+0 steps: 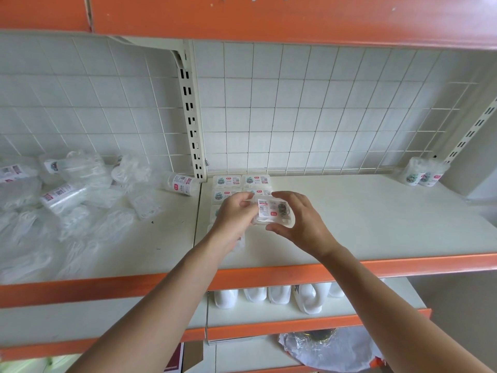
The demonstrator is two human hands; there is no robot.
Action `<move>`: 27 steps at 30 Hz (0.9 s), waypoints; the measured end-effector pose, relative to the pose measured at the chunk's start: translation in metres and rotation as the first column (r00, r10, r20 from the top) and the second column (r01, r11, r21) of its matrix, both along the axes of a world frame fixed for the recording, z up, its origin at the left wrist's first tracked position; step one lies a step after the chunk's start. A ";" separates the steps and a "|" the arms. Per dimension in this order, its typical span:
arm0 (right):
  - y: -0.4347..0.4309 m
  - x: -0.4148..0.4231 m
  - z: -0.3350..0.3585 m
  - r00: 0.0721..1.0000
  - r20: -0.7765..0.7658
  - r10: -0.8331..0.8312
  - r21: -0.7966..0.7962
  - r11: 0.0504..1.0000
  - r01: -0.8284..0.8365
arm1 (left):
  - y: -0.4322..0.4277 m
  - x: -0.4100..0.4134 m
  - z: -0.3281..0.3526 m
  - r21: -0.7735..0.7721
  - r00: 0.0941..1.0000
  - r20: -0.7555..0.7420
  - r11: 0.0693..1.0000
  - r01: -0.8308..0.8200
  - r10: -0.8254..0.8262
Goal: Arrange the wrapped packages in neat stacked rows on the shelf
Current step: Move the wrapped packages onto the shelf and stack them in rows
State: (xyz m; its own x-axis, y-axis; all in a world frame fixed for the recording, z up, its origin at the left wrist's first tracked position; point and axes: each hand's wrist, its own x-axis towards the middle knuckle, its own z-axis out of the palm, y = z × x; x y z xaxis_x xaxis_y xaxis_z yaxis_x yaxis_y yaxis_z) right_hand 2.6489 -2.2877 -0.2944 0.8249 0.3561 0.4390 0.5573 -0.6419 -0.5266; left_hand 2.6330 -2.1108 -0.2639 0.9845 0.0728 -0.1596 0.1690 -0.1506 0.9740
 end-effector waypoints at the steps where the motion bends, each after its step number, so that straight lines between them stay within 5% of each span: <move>1: -0.001 0.000 -0.001 1.000 -0.018 -0.018 0.015 1.000 0.018 | -0.001 -0.001 0.001 -0.005 1.000 0.002 1.000 0.001 -0.001; 6: -0.001 0.000 0.005 0.950 -0.308 -0.059 0.156 0.981 0.112 | 0.000 -0.001 0.003 -0.045 1.000 -0.021 0.999 -0.021 0.020; 10: -0.001 -0.001 0.011 0.838 -0.539 0.077 0.485 0.842 0.235 | 0.005 0.000 0.000 -0.012 0.999 -0.030 1.000 0.021 -0.021; 19: -0.001 0.005 0.024 0.836 -0.537 0.115 0.545 0.804 0.240 | 0.002 -0.008 0.009 0.163 0.993 -0.088 0.983 0.090 -0.076; 27: 0.003 0.001 0.029 0.903 -0.429 0.037 0.409 0.899 0.157 | -0.006 -0.015 0.008 0.050 0.985 -0.009 0.984 0.173 -0.173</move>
